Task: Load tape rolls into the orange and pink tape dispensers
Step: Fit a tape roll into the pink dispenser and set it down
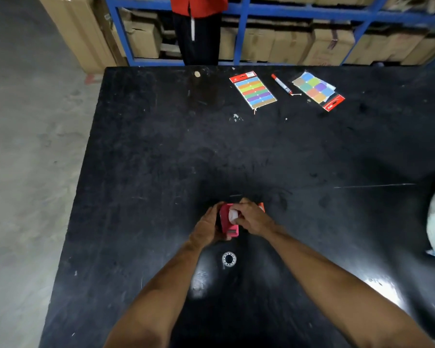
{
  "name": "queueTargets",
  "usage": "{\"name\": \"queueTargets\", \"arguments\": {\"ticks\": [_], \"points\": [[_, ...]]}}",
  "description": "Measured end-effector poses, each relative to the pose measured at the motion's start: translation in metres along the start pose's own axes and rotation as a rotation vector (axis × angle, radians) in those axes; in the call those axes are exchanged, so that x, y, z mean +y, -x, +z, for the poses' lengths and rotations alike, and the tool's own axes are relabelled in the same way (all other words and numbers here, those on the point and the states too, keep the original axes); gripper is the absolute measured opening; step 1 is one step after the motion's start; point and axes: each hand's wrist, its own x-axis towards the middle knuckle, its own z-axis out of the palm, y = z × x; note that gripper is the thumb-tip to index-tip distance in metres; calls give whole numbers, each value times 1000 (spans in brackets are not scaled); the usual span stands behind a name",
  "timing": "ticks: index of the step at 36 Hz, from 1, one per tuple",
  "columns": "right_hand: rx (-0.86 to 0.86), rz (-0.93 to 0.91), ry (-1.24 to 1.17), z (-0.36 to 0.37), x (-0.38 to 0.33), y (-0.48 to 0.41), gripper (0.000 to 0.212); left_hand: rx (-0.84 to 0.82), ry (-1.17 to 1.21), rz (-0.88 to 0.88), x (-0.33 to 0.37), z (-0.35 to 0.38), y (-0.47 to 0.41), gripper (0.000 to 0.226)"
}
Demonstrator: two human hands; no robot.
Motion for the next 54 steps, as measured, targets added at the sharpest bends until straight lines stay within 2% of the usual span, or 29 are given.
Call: {"name": "queueTargets", "arguments": {"ticks": [2,4,5,8,11,14,18,22,27,28,32,37,39,41,44,47,49,51,54], "points": [[26,-6,-26,-4,-1,10,38,-53,-65,-19,-1,-3,5,126],[51,-5,-48,-8,0,16,37,-80,-151,-39,4,-5,9,129],[65,-5,-47,-10,-1,19,37,-46,-185,-40,5,-6,11,120],[101,-8,-47,-12,-2,27,36,179,-132,31,11,-5,22,73],[131,-29,-38,-10,-8,33,29,216,-5,63,24,-1,32,40],[142,-74,-58,-7,-18,38,25,213,91,59,32,6,41,32],[175,-104,-94,-6,-25,46,32,259,162,63,33,11,46,33],[224,-57,-117,-4,-18,58,32,276,191,87,31,11,49,20],[106,18,-10,15,6,80,15,248,272,45,22,6,54,24],[83,26,35,21,10,83,19,239,291,45,21,5,54,24],[-7,144,162,55,28,94,54,266,327,12,16,5,53,28],[-13,241,237,76,33,95,68,240,293,-10,9,3,59,17],[9,217,334,80,29,94,76,240,291,-19,6,-1,60,16],[78,160,394,81,21,91,76,247,291,-29,4,-4,61,18],[180,79,338,90,2,87,78,267,293,-39,1,-6,65,25],[130,119,248,104,-13,84,87,281,284,-36,-2,-7,72,25],[83,152,248,112,-16,84,82,285,284,-37,-3,-8,74,25],[89,153,260,114,-16,84,66,296,291,-34,-1,-10,76,25],[75,132,116,101,-17,82,45,308,315,-39,4,-13,79,26]]}}
